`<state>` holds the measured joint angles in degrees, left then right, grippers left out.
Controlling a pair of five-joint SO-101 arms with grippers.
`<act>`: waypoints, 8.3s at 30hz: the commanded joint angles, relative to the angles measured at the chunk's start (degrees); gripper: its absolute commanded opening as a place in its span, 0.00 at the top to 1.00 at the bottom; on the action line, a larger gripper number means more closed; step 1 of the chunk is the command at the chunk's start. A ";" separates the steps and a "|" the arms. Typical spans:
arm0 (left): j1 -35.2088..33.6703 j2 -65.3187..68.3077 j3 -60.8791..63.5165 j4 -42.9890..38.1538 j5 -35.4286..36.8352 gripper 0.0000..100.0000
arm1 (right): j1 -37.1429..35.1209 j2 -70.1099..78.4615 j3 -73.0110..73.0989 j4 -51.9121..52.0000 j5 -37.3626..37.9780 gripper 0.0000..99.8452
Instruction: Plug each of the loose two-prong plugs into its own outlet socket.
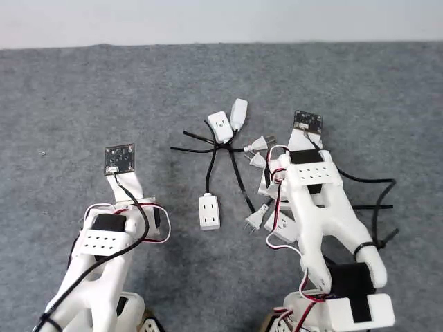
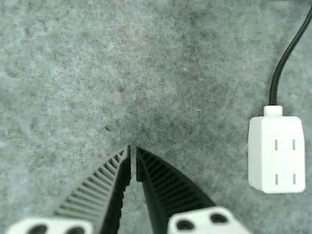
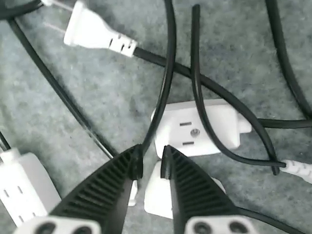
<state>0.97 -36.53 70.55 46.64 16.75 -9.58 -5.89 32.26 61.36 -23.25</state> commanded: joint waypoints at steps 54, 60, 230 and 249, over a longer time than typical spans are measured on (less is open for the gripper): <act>0.62 -0.18 -0.84 -0.70 -0.88 0.98 | -8.48 3.82 -4.04 3.03 7.21 0.99; -3.25 0.09 -2.59 0.09 -11.78 0.98 | -12.70 -10.42 0.79 4.62 12.92 0.99; 1.85 3.52 -4.18 9.23 -39.47 0.99 | -32.40 -5.76 7.30 -16.40 6.86 0.73; 1.76 3.52 -4.18 9.23 -39.47 0.99 | -33.27 3.74 3.60 -17.63 9.93 0.73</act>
<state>2.90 -31.52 67.12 56.75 -22.73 -42.64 -2.64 39.91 43.96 -14.99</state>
